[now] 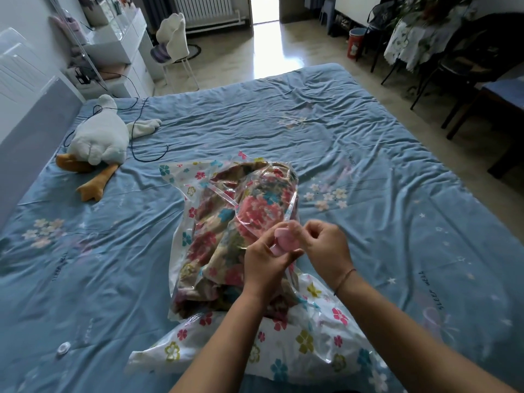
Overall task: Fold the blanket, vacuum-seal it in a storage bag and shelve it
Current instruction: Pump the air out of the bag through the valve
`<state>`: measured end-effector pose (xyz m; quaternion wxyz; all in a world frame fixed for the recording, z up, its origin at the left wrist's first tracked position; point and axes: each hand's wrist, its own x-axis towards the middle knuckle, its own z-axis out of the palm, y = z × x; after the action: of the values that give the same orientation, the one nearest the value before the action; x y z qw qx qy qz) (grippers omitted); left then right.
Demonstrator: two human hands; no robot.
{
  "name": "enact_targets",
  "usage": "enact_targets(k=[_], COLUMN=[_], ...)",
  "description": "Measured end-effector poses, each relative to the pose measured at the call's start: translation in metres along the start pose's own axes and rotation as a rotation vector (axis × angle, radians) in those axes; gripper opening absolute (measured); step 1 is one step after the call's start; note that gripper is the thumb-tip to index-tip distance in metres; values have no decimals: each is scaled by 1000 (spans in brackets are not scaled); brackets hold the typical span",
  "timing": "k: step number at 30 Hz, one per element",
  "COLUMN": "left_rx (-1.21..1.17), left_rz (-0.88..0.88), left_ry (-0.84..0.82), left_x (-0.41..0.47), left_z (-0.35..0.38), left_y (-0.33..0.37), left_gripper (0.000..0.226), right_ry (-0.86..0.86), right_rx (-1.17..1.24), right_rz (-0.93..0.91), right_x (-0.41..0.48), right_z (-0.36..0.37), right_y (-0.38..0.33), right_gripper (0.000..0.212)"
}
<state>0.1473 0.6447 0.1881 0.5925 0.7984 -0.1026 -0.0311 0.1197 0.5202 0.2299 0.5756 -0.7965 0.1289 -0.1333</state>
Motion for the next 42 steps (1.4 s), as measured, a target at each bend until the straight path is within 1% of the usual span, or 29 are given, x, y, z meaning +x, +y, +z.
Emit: enact_targets(k=[1,4,6,8,10,12,13,14,16,18,19,21,23,25,26,27,28,31,32,33,35,38,39,40,42], left_rx=[-1,21,22,20,14,1,0,9,40,48,46,36,38,32,30,38,47,51,50,50,44,30,26,27,38], left_rz=[10,22,17,14,5,4,13,24,41,39,32,27,23,15,16,19,22,20,21,21,27,28,25,25,15], left_ry=[4,32,36,34,28,15,16,21,35,40,37,34,30,19,17,16,18,33,33,32,33,17,17,17,15], left_x=[1,6,7,6,4,2,1,2,5,7,7,6,4,2,2,4,6,10,10,10,7,3,3,4,8], left_z=[0,-1,0,1,2,2,2,1,0,0,0,1,1,0,-1,-2,-3,-3,-2,-2,0,2,1,1,-1], left_y=[0,1,-1,-3,-3,-1,0,1,2,-1,-1,-2,-2,-1,-1,-2,-2,-6,-6,-5,-4,-1,0,-1,-2], left_gripper=[55,66,68,65,59,54,55,56,61,68,69,68,63,55,55,57,61,70,71,71,67,52,52,55,65], right_ry=[35,158,214,187,100,34,32,52,141,229,260,256,147,24,-5,-7,17,131,175,207,201,62,44,48,102], right_rx=[48,294,324,237,87,-55,-59,-18,135,303,331,230,73,-71,-93,-67,-12,266,311,278,119,-154,-170,-125,90], right_rz=[-56,-273,-347,-280,-154,-38,-34,-72,-196,-306,-336,-303,-159,-15,-9,-51,-112,-293,-321,-332,-289,-58,-34,-58,-173], right_x=[1,2,1,-3,-2,0,2,2,2,1,-1,-3,-2,3,6,8,10,6,4,1,-7,-1,1,3,0], right_z=[-5,-21,-22,-13,-3,2,0,-3,-12,-20,-21,-12,0,5,3,-2,-8,-21,-20,-15,-5,4,3,-1,-11], right_y=[-13,-65,-75,-55,-21,-4,-5,-13,-44,-73,-79,-62,-26,-7,-9,-18,-33,-74,-78,-73,-47,-7,-6,-13,-45], right_gripper=[63,62,55,54,56,54,55,60,68,65,62,61,61,58,53,52,54,63,60,56,50,56,56,58,66])
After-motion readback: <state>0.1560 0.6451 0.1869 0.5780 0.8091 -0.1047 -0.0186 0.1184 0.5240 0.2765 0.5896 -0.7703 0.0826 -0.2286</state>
